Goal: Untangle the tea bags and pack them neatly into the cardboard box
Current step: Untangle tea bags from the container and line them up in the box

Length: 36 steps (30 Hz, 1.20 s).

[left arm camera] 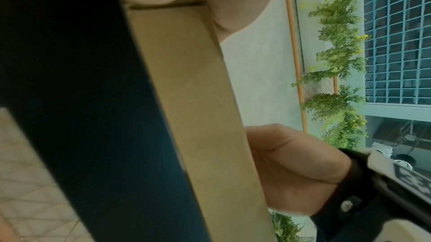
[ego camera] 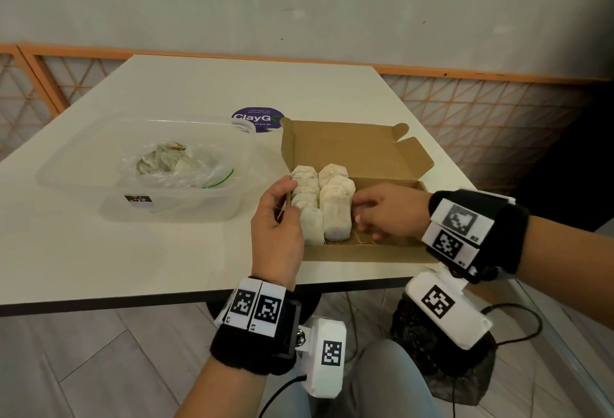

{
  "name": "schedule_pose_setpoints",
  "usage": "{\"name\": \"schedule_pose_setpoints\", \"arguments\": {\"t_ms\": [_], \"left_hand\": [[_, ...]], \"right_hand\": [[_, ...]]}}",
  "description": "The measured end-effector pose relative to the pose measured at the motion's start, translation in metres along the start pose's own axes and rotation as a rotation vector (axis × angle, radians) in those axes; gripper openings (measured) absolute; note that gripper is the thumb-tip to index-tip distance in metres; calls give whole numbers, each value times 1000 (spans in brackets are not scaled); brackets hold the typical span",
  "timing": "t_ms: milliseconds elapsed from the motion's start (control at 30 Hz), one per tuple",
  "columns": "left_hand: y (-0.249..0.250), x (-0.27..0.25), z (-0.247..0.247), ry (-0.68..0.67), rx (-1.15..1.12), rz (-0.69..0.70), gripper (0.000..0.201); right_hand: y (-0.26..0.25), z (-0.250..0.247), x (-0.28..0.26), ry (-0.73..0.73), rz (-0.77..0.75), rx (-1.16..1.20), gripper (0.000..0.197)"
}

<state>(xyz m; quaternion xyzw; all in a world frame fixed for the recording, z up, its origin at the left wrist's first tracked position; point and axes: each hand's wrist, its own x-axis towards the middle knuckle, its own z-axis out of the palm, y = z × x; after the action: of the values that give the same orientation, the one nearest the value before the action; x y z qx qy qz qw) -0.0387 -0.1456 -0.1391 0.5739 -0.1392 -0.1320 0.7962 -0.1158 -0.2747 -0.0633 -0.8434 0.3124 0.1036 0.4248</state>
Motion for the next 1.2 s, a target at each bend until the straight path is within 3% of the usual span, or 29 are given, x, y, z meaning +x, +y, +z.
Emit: {"name": "schedule_pose_setpoints", "arguments": {"t_ms": [100,267,467,600,700,967,1200], "left_hand": [[1,0,-1,-7,5,-5,46],[2,-1,0,4,15,0,44],[3,-2,0,8,14,-10,39],[6,-1,0,0,-33,-74,40],[10,1,-2,-8,-101,-161,41],[19,14,-4,3,-193,-349,43],[21,14,-2,1,-246,-394,44]], "right_hand": [[-6,-1,4,-9,-52,-179,37],[-5,-9,4,98,-35,-370,28],[-5,-4,18,205,-7,36,14],[-9,-12,16,154,-68,34,5],[-11,-14,21,129,-56,60,19],[-18,-25,22,176,-66,165,20],[-23,-20,24,184,-10,277,18]]}}
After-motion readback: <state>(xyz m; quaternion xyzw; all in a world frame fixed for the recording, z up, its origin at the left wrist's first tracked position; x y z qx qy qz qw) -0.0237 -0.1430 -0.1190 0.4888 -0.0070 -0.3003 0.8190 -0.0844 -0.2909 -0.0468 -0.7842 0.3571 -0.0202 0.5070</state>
